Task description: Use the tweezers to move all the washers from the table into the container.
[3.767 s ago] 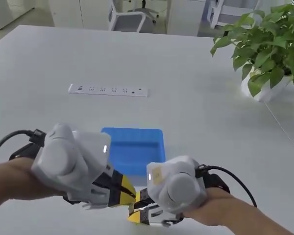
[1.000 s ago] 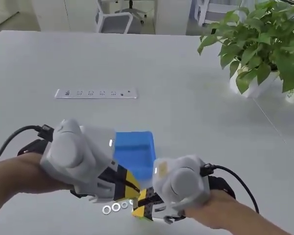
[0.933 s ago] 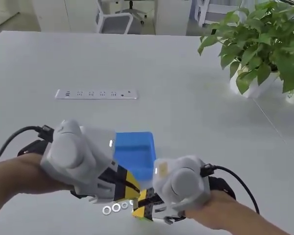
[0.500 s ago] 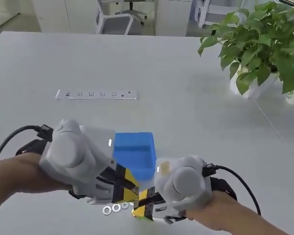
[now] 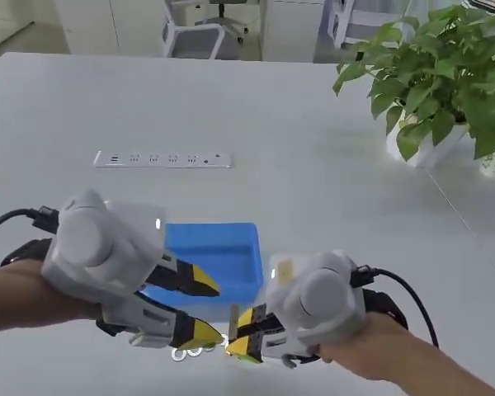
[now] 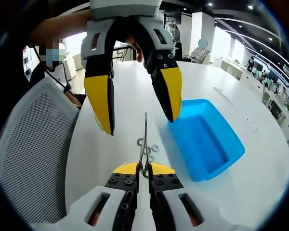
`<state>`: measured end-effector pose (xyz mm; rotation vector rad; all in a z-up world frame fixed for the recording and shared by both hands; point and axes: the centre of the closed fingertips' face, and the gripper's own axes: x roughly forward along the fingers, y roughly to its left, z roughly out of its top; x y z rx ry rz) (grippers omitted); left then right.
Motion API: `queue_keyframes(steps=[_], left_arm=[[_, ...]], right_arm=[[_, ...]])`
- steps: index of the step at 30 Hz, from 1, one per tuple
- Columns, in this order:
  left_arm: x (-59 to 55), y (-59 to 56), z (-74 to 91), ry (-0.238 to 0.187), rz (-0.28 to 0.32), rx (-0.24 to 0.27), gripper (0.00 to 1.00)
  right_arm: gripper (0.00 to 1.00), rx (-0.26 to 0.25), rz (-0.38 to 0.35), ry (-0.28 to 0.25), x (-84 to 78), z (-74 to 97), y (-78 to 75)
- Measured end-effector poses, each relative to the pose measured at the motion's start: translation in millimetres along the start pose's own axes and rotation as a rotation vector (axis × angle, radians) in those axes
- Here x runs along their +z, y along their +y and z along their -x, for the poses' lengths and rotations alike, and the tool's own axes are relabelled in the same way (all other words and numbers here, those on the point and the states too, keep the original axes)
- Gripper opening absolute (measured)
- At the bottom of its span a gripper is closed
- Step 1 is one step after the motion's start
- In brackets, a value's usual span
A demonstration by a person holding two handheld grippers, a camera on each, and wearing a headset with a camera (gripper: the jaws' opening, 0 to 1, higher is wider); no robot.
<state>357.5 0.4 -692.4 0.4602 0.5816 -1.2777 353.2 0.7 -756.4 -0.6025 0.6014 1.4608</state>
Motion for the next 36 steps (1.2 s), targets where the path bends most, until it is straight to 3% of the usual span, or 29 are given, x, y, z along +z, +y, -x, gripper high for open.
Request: queue_keyframes(steps=[5, 15, 25, 36], left_arm=[[-4.1, 3.0, 7.9, -0.028, 0.042, 0.031, 0.49], [-6.9, 1.7, 26.2, -0.095, 0.145, 0.087, 0.59], [-12.1, 5.8, 39.6, -0.164, 0.192, 0.147, 0.74], [-21.7, 7.1, 50.2, -0.194, 0.232, 0.210, 0.90]], right_arm=[[0.07, -0.007, 0.006, -0.012, 8.3, 6.0, -3.7], [0.07, -0.016, 0.012, -0.033, 22.3, 15.0, -11.3], [0.08, -0.027, 0.033, -0.059, 41.2, 26.0, -23.8], [0.08, -0.038, 0.091, -0.073, 55.2, 30.4, -47.8]])
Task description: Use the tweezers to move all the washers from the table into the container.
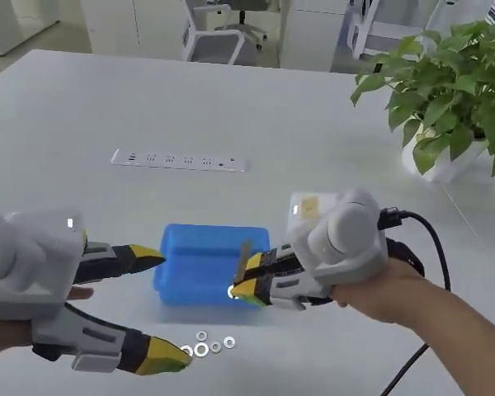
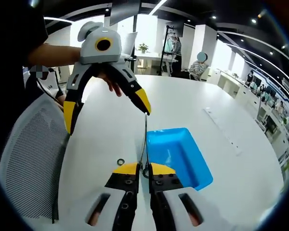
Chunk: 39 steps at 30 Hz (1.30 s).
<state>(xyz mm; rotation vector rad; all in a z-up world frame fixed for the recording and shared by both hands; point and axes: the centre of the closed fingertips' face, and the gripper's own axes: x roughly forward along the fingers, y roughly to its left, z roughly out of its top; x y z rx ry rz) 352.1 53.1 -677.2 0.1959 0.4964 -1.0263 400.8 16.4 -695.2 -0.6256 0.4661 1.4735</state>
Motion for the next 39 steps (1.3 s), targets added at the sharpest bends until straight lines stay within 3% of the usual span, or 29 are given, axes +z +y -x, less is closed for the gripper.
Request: queue_keyframes(steps=[8, 19, 29, 39], left_arm=[[-2.7, 3.7, 5.6, -0.017, 0.023, 0.034, 0.98], [-3.1, 5.5, 8.5, -0.029, 0.037, 0.044, 0.99], [-5.7, 10.9, 9.3, -0.027, 0.045, 0.051, 0.99], [-2.2, 17.2, 7.7, -0.040, 0.043, 0.054, 0.99]], right_arm=[[0.08, 0.009, 0.045, 0.014, -1.6, -5.1, -16.7], [0.08, 0.029, 0.053, -0.039, -1.8, -18.5, -41.3], [0.08, 0.045, 0.051, -0.028, -16.6, -34.1, -54.8], [0.08, 0.070, 0.045, -0.002, -33.7, -49.9, -58.7]])
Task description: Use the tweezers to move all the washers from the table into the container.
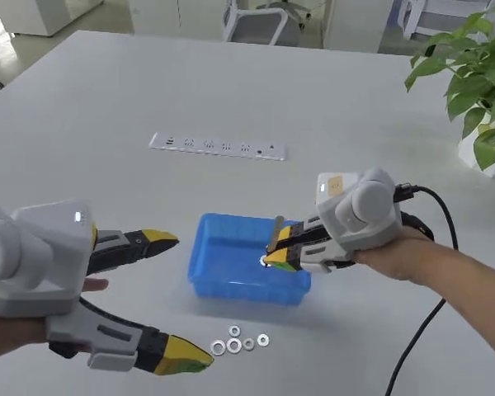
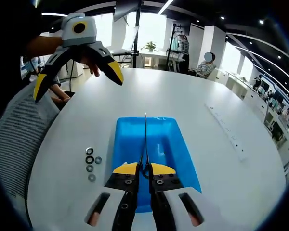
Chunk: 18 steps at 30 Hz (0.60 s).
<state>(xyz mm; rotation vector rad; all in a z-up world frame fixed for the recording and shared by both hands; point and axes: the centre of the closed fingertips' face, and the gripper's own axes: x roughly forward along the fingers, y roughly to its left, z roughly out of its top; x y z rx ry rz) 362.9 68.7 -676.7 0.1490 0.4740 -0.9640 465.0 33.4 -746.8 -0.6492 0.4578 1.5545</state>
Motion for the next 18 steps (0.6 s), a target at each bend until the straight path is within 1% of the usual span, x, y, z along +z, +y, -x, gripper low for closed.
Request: queue_keyframes(steps=[4, 8, 11, 13, 15, 18], left_arm=[[-0.7, 3.3, -1.6, 0.005, -0.012, 0.009, 0.99], [-0.4, 5.0, -3.6, 0.003, -0.005, 0.009, 0.98], [0.4, 6.7, -5.1, 0.001, -0.006, 0.010, 0.97], [0.0, 8.5, -7.0, 0.009, -0.014, 0.007, 0.95], [0.3, 10.4, -8.7, 0.016, -0.022, 0.005, 0.92], [3.7, 13.2, -10.3, 0.009, -0.025, 0.004, 0.90]], right_arm=[[0.08, 0.006, -0.007, 0.015, -6.2, -4.8, -1.1], [0.08, 0.013, -0.017, 0.021, -10.6, -8.4, -2.0], [0.08, 0.018, -0.022, 0.027, -14.0, -10.8, -2.8], [0.08, 0.024, -0.027, 0.029, -15.4, -12.0, -2.4], [0.08, 0.028, -0.028, 0.031, -16.6, -13.3, -1.9], [0.08, 0.035, -0.031, 0.035, -18.5, -14.6, -0.6]])
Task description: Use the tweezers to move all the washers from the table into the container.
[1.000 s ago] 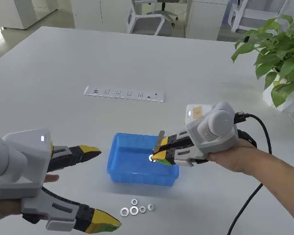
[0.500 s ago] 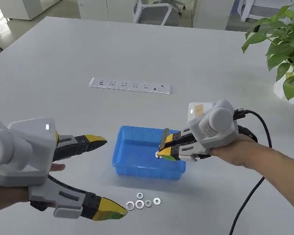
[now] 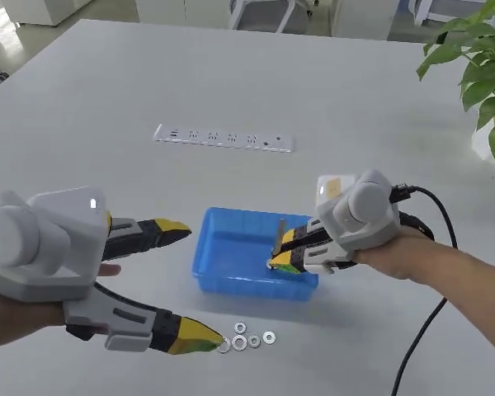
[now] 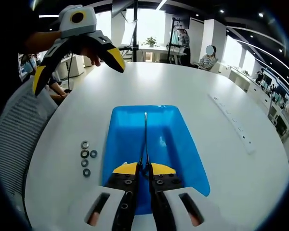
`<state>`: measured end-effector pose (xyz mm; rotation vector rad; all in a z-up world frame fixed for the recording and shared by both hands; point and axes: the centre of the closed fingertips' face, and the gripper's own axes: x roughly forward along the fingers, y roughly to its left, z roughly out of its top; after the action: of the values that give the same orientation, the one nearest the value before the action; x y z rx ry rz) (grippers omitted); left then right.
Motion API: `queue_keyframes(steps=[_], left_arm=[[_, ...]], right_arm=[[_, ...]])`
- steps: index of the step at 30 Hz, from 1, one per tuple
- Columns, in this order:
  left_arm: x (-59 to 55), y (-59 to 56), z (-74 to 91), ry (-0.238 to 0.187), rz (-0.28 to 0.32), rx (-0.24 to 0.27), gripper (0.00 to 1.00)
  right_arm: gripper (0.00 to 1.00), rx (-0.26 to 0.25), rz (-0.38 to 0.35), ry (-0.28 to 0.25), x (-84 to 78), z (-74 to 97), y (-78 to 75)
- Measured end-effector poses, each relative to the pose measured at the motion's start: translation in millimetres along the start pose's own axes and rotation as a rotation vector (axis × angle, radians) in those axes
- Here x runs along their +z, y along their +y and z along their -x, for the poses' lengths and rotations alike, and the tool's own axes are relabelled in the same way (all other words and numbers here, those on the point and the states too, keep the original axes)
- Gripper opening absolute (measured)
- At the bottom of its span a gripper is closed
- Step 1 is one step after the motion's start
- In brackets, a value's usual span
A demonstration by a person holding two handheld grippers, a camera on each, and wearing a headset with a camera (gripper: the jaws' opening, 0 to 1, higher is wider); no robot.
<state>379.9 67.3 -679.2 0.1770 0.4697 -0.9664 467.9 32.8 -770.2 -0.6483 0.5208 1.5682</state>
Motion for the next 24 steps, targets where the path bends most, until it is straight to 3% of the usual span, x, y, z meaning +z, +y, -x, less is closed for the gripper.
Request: queue_keyframes(steps=[5, 13, 24], left_arm=[[4.0, 4.9, -3.1, 0.000, -0.005, -0.006, 0.85], [15.5, 14.0, -12.7, -0.007, -0.028, -0.016, 0.66], [36.9, 31.3, -36.7, -0.019, -0.127, -0.027, 0.44]], right_arm=[[0.08, 0.006, -0.008, -0.003, -1.7, -1.9, 0.1], [0.08, 0.011, -0.006, -0.007, -1.2, -1.0, 0.1], [0.08, 0.016, 0.014, -0.003, -0.8, -1.6, 1.2]])
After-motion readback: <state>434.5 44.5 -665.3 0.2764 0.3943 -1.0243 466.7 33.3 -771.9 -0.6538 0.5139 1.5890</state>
